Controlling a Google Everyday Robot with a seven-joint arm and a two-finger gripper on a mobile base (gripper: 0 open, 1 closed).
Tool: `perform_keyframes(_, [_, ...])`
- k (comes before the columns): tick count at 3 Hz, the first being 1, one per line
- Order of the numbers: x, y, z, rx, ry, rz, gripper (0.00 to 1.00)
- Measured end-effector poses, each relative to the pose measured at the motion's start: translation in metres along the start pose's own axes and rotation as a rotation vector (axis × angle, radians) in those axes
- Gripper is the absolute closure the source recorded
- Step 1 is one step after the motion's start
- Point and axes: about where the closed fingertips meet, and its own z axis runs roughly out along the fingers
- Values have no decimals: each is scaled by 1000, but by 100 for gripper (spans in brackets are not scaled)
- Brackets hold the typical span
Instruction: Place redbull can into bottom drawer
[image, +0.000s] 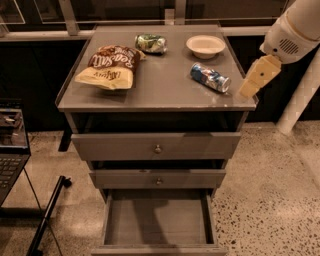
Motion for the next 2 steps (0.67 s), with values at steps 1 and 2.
perform_keyframes(1, [-10,-25,27,-37,-2,133,0])
perform_keyframes(2, [-11,-27,29,-33,-5,140,0])
